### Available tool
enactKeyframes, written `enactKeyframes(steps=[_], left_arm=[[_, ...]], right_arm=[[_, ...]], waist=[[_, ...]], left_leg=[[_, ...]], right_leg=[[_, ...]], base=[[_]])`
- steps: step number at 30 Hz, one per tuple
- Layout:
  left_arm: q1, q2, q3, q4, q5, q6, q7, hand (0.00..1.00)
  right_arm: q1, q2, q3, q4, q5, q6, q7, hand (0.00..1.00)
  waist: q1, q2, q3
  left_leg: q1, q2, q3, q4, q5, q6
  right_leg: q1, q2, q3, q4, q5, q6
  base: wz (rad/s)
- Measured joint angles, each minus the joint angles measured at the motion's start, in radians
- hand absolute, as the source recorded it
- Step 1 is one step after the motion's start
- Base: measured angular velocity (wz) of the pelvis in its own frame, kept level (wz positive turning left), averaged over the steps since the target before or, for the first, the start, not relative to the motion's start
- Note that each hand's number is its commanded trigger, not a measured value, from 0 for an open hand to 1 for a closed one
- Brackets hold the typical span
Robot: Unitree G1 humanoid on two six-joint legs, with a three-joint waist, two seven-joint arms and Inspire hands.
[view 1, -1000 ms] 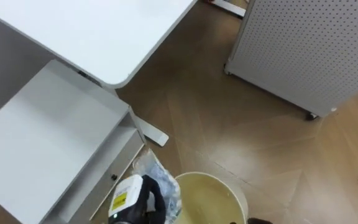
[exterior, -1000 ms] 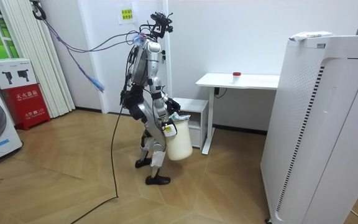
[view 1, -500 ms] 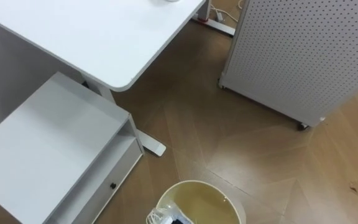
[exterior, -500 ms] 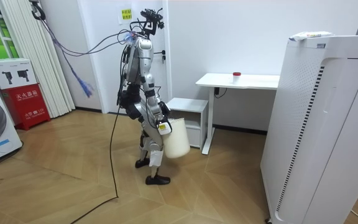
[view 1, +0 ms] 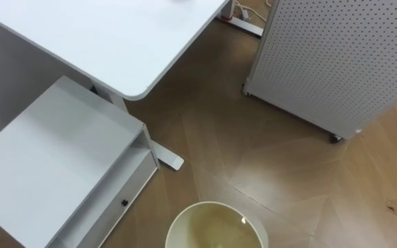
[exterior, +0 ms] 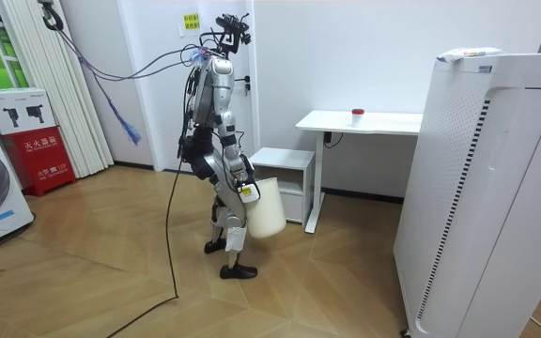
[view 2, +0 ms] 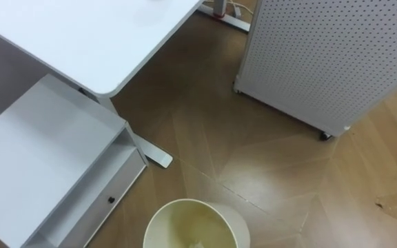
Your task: Pick garbage
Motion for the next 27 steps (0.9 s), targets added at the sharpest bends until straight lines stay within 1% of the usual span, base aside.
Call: enactKeyframes(steps=[4,7,12,14,16,17,19,20,21,22,24,27], left_arm=[[-0.003,0.002,0.002,-0.028,0.001,-0.001,0.000,0.00],[-0.003,0.001,0.006,-0.028,0.023,-0.001,0.000,0.00],[0.000,0.000,0.040,-0.028,0.057,-0.001,0.003,0.00],[-0.002,0.000,0.044,-0.028,0.061,-0.002,0.006,0.00],[0.000,0.001,0.067,-0.032,0.090,-0.010,0.008,0.00],[0.006,0.006,0.088,-0.051,0.117,-0.010,0.019,0.00],[0.019,0.012,0.121,-0.075,0.156,-0.016,0.031,0.00],[0.029,0.023,0.128,-0.105,0.162,-0.016,0.044,0.00],[0.034,0.027,0.133,-0.120,0.162,-0.019,0.049,0.00],[0.040,0.032,0.142,-0.141,0.163,-0.030,0.065,0.00],[0.044,0.031,0.155,-0.164,0.164,-0.035,0.076,0.00],[0.059,0.038,0.171,-0.215,0.191,-0.044,0.104,0.00]], right_arm=[[-0.001,0.003,-0.006,0.000,0.000,0.000,0.004,1.00],[0.000,0.003,-0.011,0.004,0.001,0.000,0.013,1.00],[0.013,0.004,-0.030,0.008,0.005,0.000,0.016,1.00],[0.022,0.001,-0.030,0.009,0.006,-0.001,0.016,1.00],[0.032,-0.007,-0.041,0.014,0.002,-0.001,0.018,1.00],[0.037,-0.010,-0.050,0.013,-0.005,-0.001,0.019,1.00],[0.049,-0.019,-0.049,0.012,-0.019,-0.002,0.023,1.00],[0.058,-0.024,-0.050,0.009,-0.012,-0.002,0.024,1.00],[0.062,-0.026,-0.050,0.008,-0.005,-0.002,0.025,1.00],[0.067,-0.031,-0.050,0.008,0.002,-0.002,0.027,1.00],[0.080,-0.035,-0.053,0.007,0.001,-0.002,0.031,1.00],[0.103,-0.037,-0.109,0.008,-0.001,-0.001,0.038,1.00]], waist=[[0.002,0.001,-0.0004],[0.004,0.002,-0.0007],[0.008,0.005,-0.0011],[0.022,0.008,-0.0017],[0.032,0.020,-0.0075],[0.032,0.026,-0.0091],[0.034,0.033,-0.0082],[0.034,0.034,-0.0083],[0.035,0.034,-0.0081],[0.035,0.035,-0.0079],[0.034,0.036,-0.0081],[0.031,0.038,-0.0093]], left_leg=[[0.000,0.001,0.000,0.000,0.000,0.000],[0.007,0.000,0.001,-0.001,0.000,0.000],[0.042,-0.001,0.004,-0.010,0.000,0.000],[0.060,-0.001,0.007,-0.017,0.000,-0.001],[0.074,-0.001,0.008,-0.021,0.000,-0.001],[0.077,0.000,0.007,-0.022,0.000,-0.001],[0.101,0.000,0.004,-0.032,0.001,-0.002],[0.117,-0.001,0.004,-0.039,0.001,-0.002],[0.124,-0.002,0.004,-0.044,0.001,-0.002],[0.141,-0.003,0.006,-0.053,0.002,-0.003],[0.175,-0.003,0.007,-0.072,0.002,-0.003],[0.235,-0.005,0.011,-0.109,0.003,-0.003]], right_leg=[[0.000,0.003,0.003,-0.001,0.000,0.000],[0.005,0.003,0.005,0.000,0.000,0.000],[0.035,0.003,0.008,-0.005,0.000,0.001],[0.048,0.003,0.009,-0.015,0.001,0.000],[0.063,0.003,0.007,-0.020,0.002,0.000],[0.071,0.003,0.001,-0.025,0.003,0.001],[0.099,0.005,-0.006,-0.040,0.006,0.002],[0.114,0.005,-0.006,-0.045,0.005,0.003],[0.121,0.006,-0.006,-0.050,0.006,0.004],[0.138,0.007,-0.006,-0.060,0.008,0.007],[0.173,0.011,-0.009,-0.078,0.011,0.011],[0.227,0.012,-0.009,-0.108,0.013,0.017]], base=[[0.00],[0.00],[0.00],[-0.08],[-0.02],[0.05],[0.05],[0.00],[0.00],[-0.04],[-0.03],[-0.03]])
